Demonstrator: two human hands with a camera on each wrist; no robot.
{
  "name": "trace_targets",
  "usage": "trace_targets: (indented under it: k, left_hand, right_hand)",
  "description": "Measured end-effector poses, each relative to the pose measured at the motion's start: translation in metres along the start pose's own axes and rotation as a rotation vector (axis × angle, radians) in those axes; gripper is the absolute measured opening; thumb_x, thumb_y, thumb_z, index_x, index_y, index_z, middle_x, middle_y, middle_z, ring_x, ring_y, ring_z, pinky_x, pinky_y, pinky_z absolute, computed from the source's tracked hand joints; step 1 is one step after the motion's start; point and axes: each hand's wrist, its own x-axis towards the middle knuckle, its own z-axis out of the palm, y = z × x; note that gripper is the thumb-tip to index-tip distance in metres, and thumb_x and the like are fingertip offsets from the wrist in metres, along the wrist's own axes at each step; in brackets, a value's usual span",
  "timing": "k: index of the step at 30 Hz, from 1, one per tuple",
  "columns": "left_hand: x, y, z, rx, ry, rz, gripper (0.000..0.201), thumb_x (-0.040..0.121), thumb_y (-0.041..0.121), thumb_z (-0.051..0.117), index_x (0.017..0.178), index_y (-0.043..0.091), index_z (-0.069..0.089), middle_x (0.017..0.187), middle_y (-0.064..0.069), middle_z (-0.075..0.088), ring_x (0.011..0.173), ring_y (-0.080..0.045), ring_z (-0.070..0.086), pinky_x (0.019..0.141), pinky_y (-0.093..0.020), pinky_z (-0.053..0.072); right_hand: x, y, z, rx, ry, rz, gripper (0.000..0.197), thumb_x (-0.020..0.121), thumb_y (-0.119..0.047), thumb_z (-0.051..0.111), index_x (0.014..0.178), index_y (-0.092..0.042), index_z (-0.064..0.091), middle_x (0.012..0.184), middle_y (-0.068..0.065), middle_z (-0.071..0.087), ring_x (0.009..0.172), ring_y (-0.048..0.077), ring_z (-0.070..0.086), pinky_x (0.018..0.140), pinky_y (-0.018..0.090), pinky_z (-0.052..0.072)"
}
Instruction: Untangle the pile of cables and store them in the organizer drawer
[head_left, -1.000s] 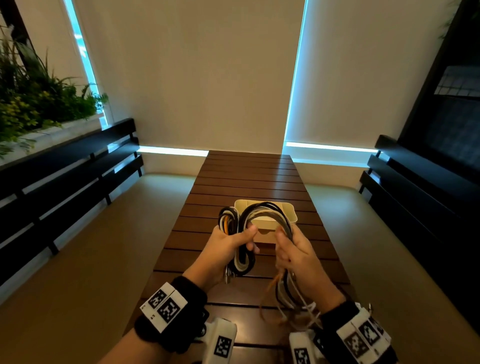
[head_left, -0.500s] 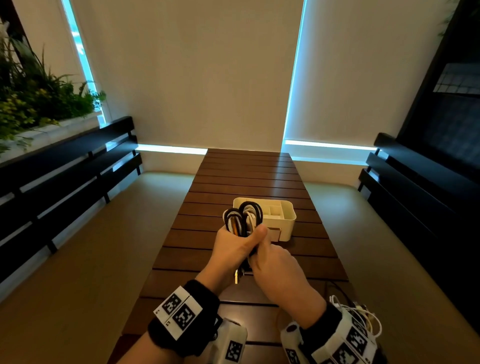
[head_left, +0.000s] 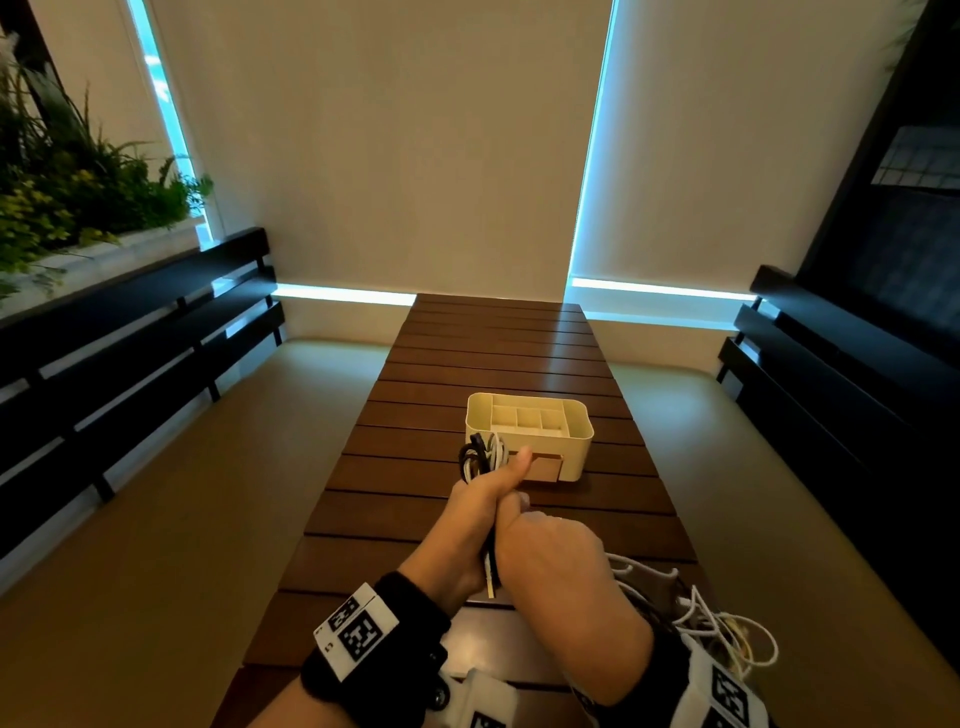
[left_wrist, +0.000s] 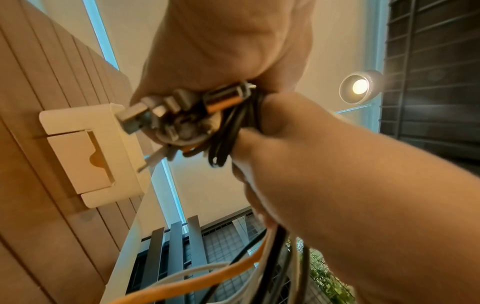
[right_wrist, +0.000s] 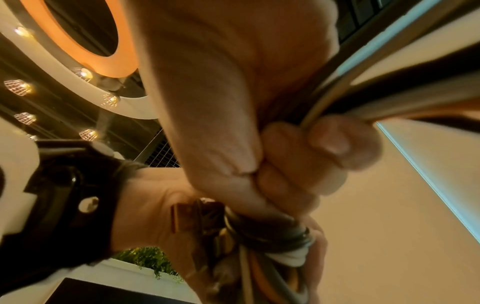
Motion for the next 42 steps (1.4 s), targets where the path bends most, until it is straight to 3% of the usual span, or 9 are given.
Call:
trace_targets:
  k: [5, 9, 13, 16, 20, 26, 30, 39, 42]
  left_hand:
    - [0.002, 0.017, 0.001, -0.042, 0.059, 0.171, 0.017, 0.085, 0.022, 0.065, 0.091, 0.006, 0.061, 0.058, -0.002, 0.054, 0.048, -0.014, 0.054, 0.049, -0.027, 0.049]
    - [0.009, 0.022, -0.002, -0.037, 0.096, 0.26, 0.016, 0.083, 0.021, 0.066, 0.08, 0.008, 0.057, 0.055, -0.003, 0.052, 0.05, -0.017, 0.056, 0.051, -0.029, 0.052]
    - [0.005, 0.03, 0.002, -0.086, 0.002, 0.305, 0.014, 0.087, 0.02, 0.06, 0.076, 0.014, 0.054, 0.055, 0.001, 0.05, 0.05, -0.015, 0.057, 0.05, -0.03, 0.054]
    - [0.004, 0.043, 0.005, -0.098, -0.08, 0.328, 0.015, 0.089, 0.02, 0.057, 0.076, 0.015, 0.051, 0.054, 0.003, 0.05, 0.052, -0.014, 0.057, 0.049, -0.029, 0.053]
    - [-0.001, 0.044, 0.006, -0.098, -0.208, 0.268, 0.023, 0.085, 0.027, 0.059, 0.068, 0.015, 0.049, 0.052, 0.004, 0.047, 0.051, -0.013, 0.056, 0.053, -0.029, 0.052]
    - [-0.002, 0.039, -0.012, 0.002, -0.359, -0.067, 0.014, 0.08, 0.021, 0.063, 0.073, 0.014, 0.054, 0.048, 0.005, 0.049, 0.047, -0.012, 0.057, 0.062, -0.027, 0.054]
    - [0.0, 0.035, -0.02, 0.132, -0.363, -0.201, 0.017, 0.075, 0.016, 0.067, 0.086, 0.014, 0.054, 0.048, 0.005, 0.05, 0.046, -0.012, 0.055, 0.062, -0.027, 0.052]
    - [0.002, 0.064, -0.031, 0.06, -0.182, 0.025, 0.024, 0.077, 0.019, 0.068, 0.056, 0.016, 0.058, 0.044, 0.005, 0.049, 0.043, -0.012, 0.056, 0.06, -0.027, 0.052]
    - [0.002, 0.065, -0.032, 0.036, -0.175, 0.024, 0.023, 0.079, 0.019, 0.065, 0.058, 0.016, 0.056, 0.044, 0.005, 0.048, 0.043, -0.012, 0.056, 0.06, -0.027, 0.051]
  right_hand:
    - [0.0, 0.008, 0.014, 0.614, 0.225, -0.004, 0.038, 0.092, -0.016, 0.049, 0.124, -0.026, 0.031, 0.112, 0.0, 0.061, 0.101, 0.018, 0.062, 0.083, 0.03, 0.049]
    - [0.012, 0.024, 0.036, 1.135, 0.324, 0.019, 0.047, 0.077, -0.007, 0.07, 0.094, -0.031, 0.034, 0.084, -0.003, 0.065, 0.07, 0.002, 0.064, 0.062, 0.017, 0.051]
    - [0.016, 0.037, 0.056, 1.238, -0.131, -0.074, 0.019, 0.073, -0.005, 0.072, 0.077, -0.018, 0.059, 0.073, 0.003, 0.066, 0.062, 0.013, 0.065, 0.069, 0.039, 0.058]
    - [0.011, 0.038, 0.075, 1.332, -0.49, -0.273, 0.009, 0.081, -0.006, 0.066, 0.089, -0.004, 0.067, 0.077, 0.0, 0.069, 0.071, 0.015, 0.066, 0.074, 0.032, 0.055]
    - [0.019, 0.047, 0.08, 1.08, -0.675, -0.359, 0.008, 0.078, -0.017, 0.067, 0.085, -0.017, 0.068, 0.086, 0.008, 0.063, 0.084, 0.028, 0.058, 0.083, 0.045, 0.049]
    - [0.036, 0.074, 0.03, 0.413, 0.01, 0.06, 0.004, 0.087, -0.016, 0.058, 0.086, -0.019, 0.062, 0.09, 0.002, 0.065, 0.085, 0.017, 0.062, 0.079, 0.032, 0.054]
    - [0.027, 0.068, 0.003, 0.204, 0.143, 0.044, 0.003, 0.088, -0.025, 0.058, 0.087, -0.023, 0.059, 0.08, -0.003, 0.058, 0.076, 0.015, 0.054, 0.065, 0.027, 0.044]
    - [0.002, 0.1, -0.016, 0.807, -0.307, -0.312, 0.018, 0.072, -0.032, 0.074, 0.073, -0.025, 0.058, 0.063, -0.012, 0.059, 0.058, -0.002, 0.054, 0.059, 0.012, 0.044]
    - [0.004, 0.096, -0.01, 0.702, -0.279, -0.283, 0.013, 0.081, -0.034, 0.067, 0.081, -0.022, 0.063, 0.06, -0.013, 0.056, 0.053, -0.004, 0.052, 0.054, 0.009, 0.039]
